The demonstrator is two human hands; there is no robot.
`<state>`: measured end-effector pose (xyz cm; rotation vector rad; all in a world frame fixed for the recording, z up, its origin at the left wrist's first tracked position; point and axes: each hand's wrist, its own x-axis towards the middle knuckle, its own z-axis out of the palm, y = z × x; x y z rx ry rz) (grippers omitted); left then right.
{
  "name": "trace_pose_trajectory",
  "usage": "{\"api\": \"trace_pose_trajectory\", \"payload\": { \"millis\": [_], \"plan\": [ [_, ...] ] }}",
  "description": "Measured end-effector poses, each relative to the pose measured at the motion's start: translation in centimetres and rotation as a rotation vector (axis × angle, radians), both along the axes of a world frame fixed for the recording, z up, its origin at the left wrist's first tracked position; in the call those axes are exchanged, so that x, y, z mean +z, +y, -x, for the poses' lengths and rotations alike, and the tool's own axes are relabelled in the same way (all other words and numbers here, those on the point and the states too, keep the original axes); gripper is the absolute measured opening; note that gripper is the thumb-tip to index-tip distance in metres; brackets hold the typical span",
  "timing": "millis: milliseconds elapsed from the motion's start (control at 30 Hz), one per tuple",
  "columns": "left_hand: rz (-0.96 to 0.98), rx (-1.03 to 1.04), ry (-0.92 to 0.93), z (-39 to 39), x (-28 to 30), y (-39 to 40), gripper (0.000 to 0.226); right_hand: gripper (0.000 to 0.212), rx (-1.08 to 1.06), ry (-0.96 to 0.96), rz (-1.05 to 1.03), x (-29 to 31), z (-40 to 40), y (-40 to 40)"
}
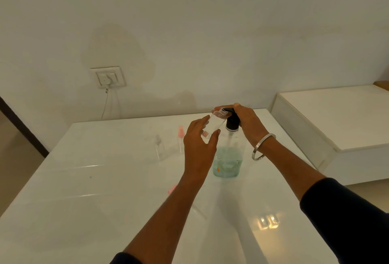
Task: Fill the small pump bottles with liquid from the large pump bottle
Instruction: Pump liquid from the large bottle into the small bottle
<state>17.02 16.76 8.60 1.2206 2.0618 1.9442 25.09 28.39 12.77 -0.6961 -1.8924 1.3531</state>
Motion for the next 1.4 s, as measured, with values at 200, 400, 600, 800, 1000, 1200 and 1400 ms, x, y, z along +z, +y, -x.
{"api": "trace_pose_trajectory", "payload": {
  "millis": [200, 400, 600, 800, 1000, 1200, 1400],
  "plan": [
    [-0.005, -0.008, 0.021, 0.3, -0.2, -0.1, 0.041, 0.033, -0.002, -0.029, -0.03, 0.3, 0.0, -0.3],
    [-0.003, -0.007, 0.024, 0.7, 0.1, -0.3, 0.042, 0.038, 0.113, -0.082, -0.05, 1.5, 0.3, 0.1],
    [0.007, -0.004, 0.036, 0.7, 0.2, -0.2, 0.042, 0.041, 0.123, -0.001, -0.064, 1.4, 0.3, -0.3],
    [0.007, -0.011, 0.042, 0.8, -0.2, -0.3, 0.041, 0.035, -0.025, -0.009, -0.1, 0.3, 0.4, -0.4],
    [0.01, 0.001, 0.023, 0.5, -0.1, -0.2, 0.041, 0.036, -0.028, 0.003, -0.099, 0.3, 0.3, -0.8],
    [-0.002, -0.012, 0.03, 0.7, 0.5, -0.6, 0.041, 0.041, 0.053, -0.053, -0.12, 1.3, 0.3, -0.2],
    [-0.001, -0.005, 0.042, 0.6, 0.5, -0.6, 0.04, 0.034, -0.004, -0.02, -0.086, 0.8, 0.1, -0.5]
  ]
}}
